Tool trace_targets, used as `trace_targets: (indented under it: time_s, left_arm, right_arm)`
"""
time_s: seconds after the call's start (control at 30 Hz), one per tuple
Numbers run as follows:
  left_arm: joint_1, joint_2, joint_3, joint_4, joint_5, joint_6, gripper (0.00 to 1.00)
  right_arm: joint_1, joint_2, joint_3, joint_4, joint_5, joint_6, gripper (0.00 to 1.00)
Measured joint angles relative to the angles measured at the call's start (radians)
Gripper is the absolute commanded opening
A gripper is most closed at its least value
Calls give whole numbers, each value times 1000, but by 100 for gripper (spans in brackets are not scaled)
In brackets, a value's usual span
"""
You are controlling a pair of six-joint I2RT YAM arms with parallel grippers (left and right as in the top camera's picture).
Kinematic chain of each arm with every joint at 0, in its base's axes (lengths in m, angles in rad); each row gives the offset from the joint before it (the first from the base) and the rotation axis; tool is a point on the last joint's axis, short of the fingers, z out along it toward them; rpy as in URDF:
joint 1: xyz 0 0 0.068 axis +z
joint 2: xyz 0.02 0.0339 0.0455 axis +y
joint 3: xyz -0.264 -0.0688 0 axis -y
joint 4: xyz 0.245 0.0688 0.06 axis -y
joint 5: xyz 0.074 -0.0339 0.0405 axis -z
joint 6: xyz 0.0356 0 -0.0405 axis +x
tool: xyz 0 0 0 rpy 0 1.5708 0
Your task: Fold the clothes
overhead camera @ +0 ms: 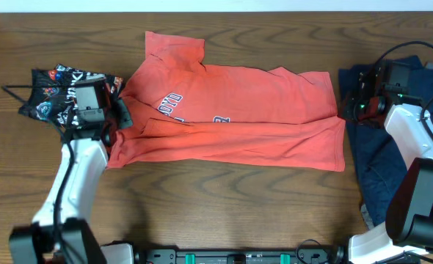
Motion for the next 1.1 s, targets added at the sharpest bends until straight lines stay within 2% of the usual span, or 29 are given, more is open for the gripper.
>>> trace_targets:
  time_s: [0.07, 0.37, 0.47, 0.57, 0.6, 0.83, 1.1]
  left_arm:
    - [0, 51, 1, 20, 24, -1, 68]
    - [0, 238, 1, 88, 146, -6, 70]
    - [0, 272, 1, 111, 172, -26, 44]
    - [0, 288, 1, 153, 219, -36, 10]
    - [0, 289, 1, 174, 244, -41, 6]
    - [0, 283, 14, 220, 370, -43, 6]
    - [0, 169, 59, 360, 420, -106, 6]
  right_arm:
    - [0, 0, 0, -7, 0, 0, 1]
    - [0, 0, 0, -13, 0, -1, 2]
    - [0, 0, 0, -13, 0, 0, 1]
    - [0, 0, 0, -14, 0, 0, 1]
    - [0, 0, 0, -14, 0, -1, 1]
    - [0, 0, 0, -7, 0, -1, 1]
    - [0, 0, 0, 136, 0, -1, 1]
